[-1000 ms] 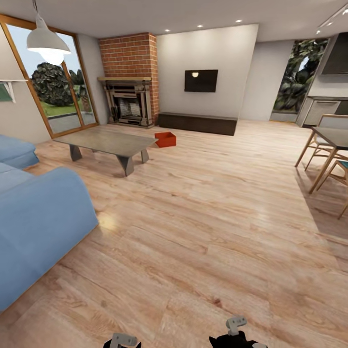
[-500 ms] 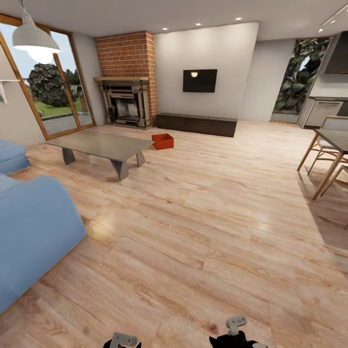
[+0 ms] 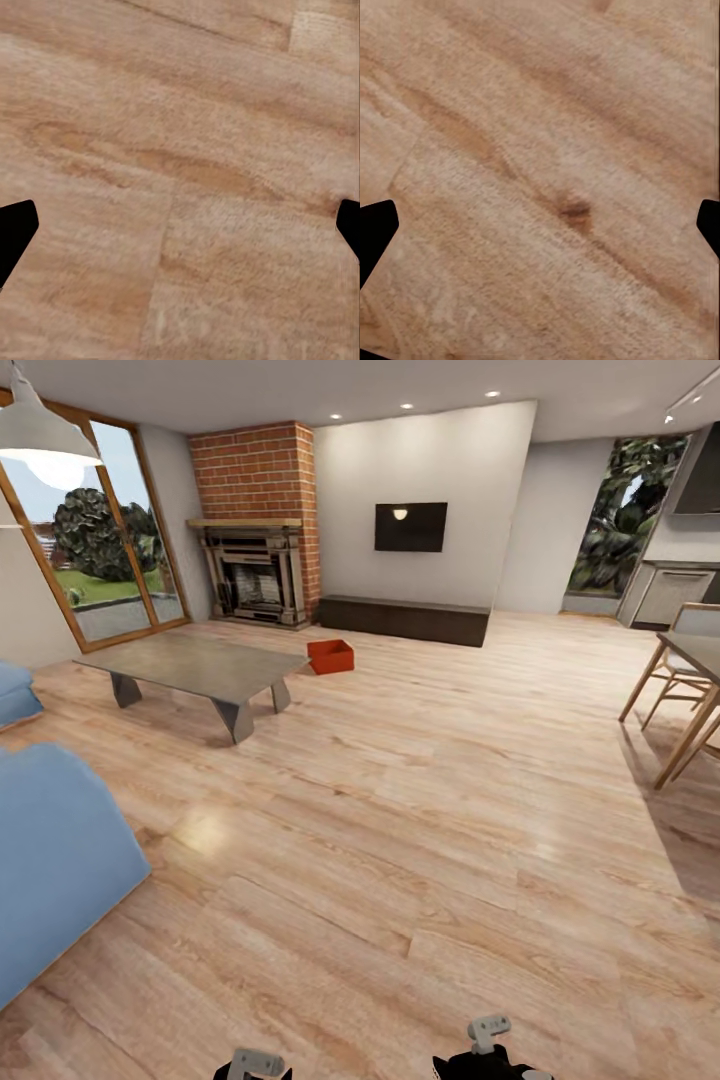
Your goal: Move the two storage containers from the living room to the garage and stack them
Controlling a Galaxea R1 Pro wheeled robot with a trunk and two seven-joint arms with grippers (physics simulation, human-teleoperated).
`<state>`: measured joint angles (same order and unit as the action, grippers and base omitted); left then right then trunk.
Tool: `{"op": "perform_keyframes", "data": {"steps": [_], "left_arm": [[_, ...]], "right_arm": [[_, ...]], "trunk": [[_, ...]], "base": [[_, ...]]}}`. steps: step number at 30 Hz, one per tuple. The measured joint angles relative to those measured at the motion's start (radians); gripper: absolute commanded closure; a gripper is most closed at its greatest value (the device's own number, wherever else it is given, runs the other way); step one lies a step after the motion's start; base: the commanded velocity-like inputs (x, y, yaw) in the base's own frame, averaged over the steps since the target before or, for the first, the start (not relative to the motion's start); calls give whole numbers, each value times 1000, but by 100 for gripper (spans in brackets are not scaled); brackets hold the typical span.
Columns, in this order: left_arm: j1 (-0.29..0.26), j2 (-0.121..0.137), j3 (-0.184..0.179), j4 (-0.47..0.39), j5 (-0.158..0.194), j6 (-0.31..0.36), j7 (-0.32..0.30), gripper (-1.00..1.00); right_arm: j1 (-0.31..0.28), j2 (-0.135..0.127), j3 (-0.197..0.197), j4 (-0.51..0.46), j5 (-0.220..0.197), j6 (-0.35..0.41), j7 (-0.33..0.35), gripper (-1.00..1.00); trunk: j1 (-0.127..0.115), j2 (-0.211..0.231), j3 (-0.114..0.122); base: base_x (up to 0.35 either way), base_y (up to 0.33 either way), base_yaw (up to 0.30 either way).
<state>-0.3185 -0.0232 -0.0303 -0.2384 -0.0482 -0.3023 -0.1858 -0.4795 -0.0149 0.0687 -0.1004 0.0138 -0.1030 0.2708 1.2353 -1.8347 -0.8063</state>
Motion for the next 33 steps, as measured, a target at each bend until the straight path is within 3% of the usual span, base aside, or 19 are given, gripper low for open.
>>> {"op": "perform_keyframes", "data": {"steps": [33], "left_arm": [[0,0,0,0,1,0,0,-100]], "right_arm": [[0,0,0,0,0,0,0,-100]], "trunk": [[0,0,0]], "base": [[344,-162,0]]}}
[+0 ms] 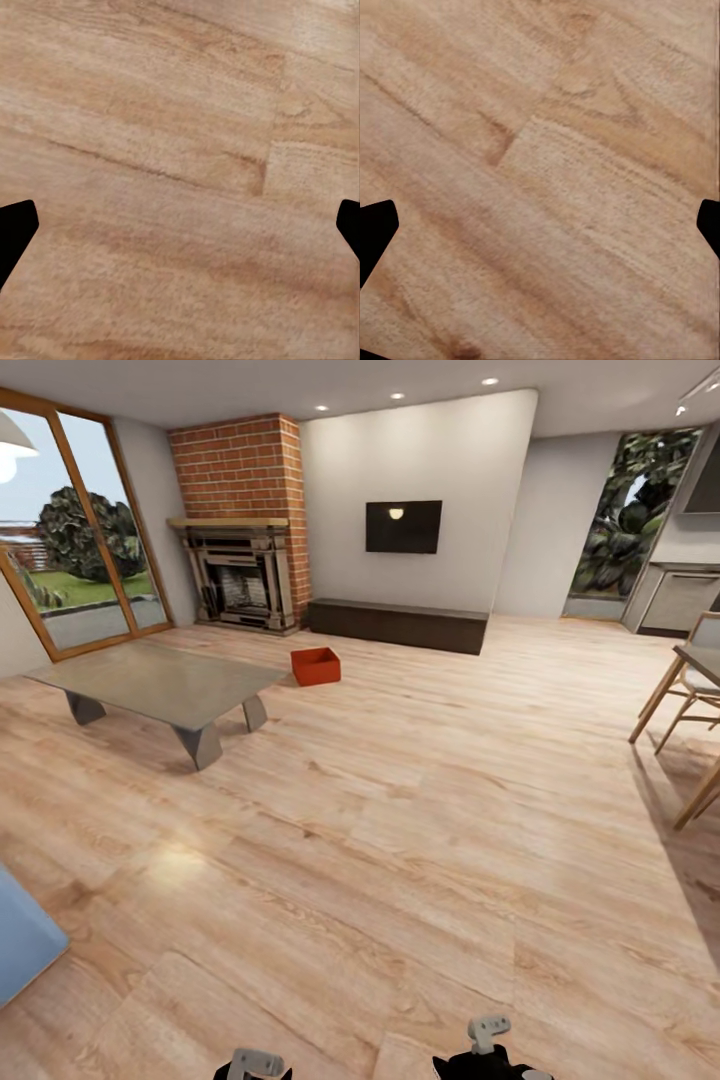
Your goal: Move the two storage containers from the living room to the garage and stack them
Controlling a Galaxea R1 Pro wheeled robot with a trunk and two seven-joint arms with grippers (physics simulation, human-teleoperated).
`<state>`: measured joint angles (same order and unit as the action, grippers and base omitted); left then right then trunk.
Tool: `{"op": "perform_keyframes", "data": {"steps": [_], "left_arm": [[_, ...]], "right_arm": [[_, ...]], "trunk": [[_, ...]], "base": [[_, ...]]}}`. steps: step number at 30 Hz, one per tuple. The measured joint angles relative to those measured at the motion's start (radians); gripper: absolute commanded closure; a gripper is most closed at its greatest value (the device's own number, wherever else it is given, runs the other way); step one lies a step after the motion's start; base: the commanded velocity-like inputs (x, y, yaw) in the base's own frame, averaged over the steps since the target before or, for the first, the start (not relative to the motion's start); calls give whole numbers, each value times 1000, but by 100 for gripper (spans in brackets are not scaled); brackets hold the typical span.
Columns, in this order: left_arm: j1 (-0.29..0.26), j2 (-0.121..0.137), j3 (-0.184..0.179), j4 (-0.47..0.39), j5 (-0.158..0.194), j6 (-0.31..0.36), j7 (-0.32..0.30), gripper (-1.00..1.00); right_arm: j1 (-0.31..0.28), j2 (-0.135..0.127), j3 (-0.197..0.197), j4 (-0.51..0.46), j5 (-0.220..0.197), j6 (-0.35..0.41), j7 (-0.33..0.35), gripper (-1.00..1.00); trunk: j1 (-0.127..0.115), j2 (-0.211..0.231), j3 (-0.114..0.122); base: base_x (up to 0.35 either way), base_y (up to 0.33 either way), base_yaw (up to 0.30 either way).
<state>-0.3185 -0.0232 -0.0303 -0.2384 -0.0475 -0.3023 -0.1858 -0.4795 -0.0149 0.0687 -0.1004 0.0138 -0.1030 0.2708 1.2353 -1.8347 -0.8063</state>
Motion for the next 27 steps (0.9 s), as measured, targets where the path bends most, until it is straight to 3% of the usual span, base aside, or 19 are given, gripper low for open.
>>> {"op": "perform_keyframes", "data": {"steps": [27], "left_arm": [[0,0,0,0,0,0,0,-100]], "right_arm": [[0,0,0,0,0,0,0,-100]], "trunk": [[0,0,0]], "base": [[344,-97,0]]}}
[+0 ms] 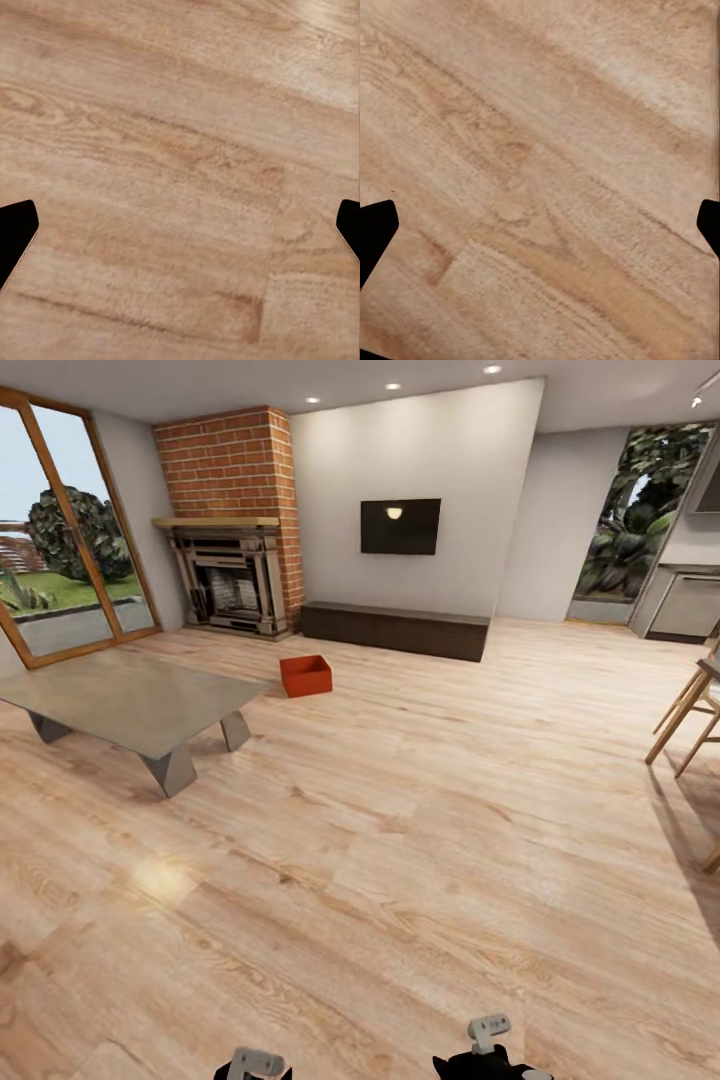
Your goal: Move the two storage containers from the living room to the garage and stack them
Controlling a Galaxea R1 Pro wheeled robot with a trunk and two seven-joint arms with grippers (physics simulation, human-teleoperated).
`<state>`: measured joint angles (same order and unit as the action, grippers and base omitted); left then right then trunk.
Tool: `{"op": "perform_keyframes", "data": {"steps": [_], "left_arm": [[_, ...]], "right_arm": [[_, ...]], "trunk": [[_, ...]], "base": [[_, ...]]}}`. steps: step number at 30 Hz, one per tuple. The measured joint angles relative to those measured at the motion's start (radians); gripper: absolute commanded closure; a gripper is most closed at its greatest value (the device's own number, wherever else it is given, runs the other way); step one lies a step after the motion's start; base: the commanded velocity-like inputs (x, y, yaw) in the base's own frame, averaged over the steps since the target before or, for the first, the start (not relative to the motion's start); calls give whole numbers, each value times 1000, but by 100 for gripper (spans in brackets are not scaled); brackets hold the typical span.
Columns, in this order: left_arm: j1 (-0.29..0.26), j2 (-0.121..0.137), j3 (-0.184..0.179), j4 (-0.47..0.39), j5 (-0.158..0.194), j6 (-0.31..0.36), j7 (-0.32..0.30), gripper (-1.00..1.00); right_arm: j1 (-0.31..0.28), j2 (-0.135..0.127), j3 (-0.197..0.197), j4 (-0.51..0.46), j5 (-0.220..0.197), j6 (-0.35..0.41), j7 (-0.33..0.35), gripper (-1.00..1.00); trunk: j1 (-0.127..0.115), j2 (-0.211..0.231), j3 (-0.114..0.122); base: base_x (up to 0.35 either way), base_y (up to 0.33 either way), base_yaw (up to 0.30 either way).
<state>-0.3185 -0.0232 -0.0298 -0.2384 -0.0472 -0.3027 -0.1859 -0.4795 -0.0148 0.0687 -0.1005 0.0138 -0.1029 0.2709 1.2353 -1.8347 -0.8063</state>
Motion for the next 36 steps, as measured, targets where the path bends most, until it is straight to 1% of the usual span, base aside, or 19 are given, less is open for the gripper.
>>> {"op": "perform_keyframes", "data": {"steps": [36], "left_arm": [[0,0,0,0,0,0,0,-100]], "right_arm": [[0,0,0,0,0,0,0,-100]], "trunk": [[0,0,0]], "base": [[344,-80,0]]}}
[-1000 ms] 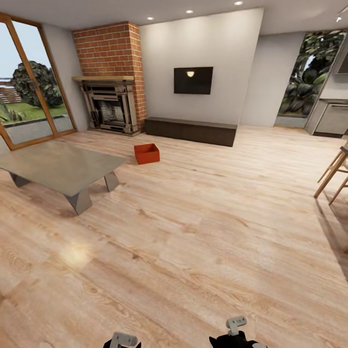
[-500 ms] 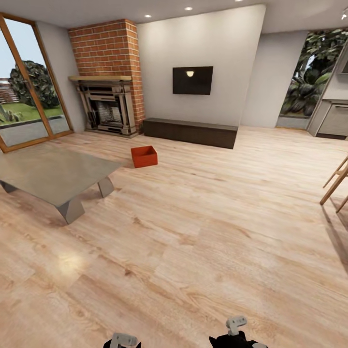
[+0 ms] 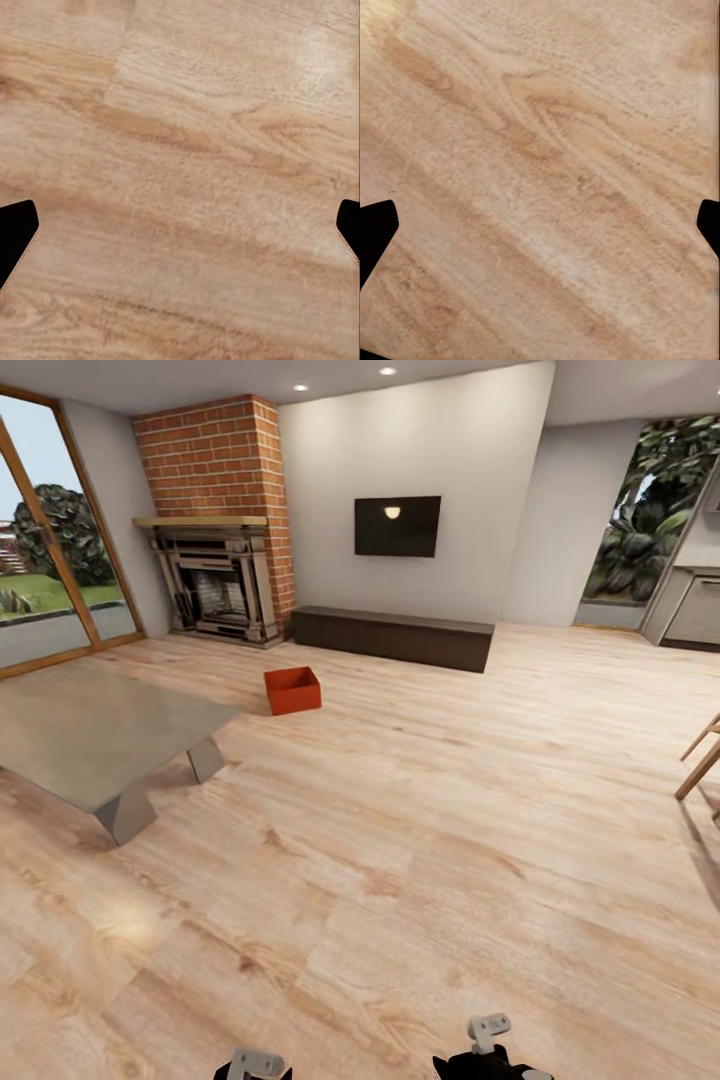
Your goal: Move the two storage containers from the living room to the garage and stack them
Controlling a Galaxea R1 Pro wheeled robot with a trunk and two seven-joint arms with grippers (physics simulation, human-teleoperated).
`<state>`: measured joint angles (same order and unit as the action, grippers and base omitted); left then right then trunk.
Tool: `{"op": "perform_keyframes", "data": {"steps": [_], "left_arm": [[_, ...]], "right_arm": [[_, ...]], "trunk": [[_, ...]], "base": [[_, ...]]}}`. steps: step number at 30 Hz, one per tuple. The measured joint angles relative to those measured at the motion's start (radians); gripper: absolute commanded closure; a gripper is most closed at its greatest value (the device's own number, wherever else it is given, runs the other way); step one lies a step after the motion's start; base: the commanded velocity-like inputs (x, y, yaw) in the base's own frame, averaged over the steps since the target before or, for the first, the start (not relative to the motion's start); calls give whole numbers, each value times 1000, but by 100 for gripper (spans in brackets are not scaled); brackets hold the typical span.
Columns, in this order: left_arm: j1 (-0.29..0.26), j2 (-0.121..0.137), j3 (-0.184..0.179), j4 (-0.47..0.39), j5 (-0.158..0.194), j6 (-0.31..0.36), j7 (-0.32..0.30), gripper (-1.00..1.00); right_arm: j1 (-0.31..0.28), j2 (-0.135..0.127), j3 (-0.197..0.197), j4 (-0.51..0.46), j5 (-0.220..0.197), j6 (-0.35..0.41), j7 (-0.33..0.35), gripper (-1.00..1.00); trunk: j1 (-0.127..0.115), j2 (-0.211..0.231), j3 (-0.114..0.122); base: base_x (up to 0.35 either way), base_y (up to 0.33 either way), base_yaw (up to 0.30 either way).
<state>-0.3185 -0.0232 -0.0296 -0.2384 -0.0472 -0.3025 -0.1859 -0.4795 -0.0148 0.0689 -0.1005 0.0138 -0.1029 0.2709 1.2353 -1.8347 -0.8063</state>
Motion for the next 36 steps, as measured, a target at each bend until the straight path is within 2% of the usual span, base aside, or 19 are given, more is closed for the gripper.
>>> {"op": "perform_keyframes", "data": {"steps": [16,36], "left_arm": [[0,0,0,0,0,-1,0,-100],[0,0,0,0,0,0,0,-100]], "right_arm": [[0,0,0,0,0,0,0,-100],[0,0,0,0,0,0,0,-100]], "trunk": [[0,0,0],[0,0,0]], "base": [[344,-70,0],[345,-5,0]]}}
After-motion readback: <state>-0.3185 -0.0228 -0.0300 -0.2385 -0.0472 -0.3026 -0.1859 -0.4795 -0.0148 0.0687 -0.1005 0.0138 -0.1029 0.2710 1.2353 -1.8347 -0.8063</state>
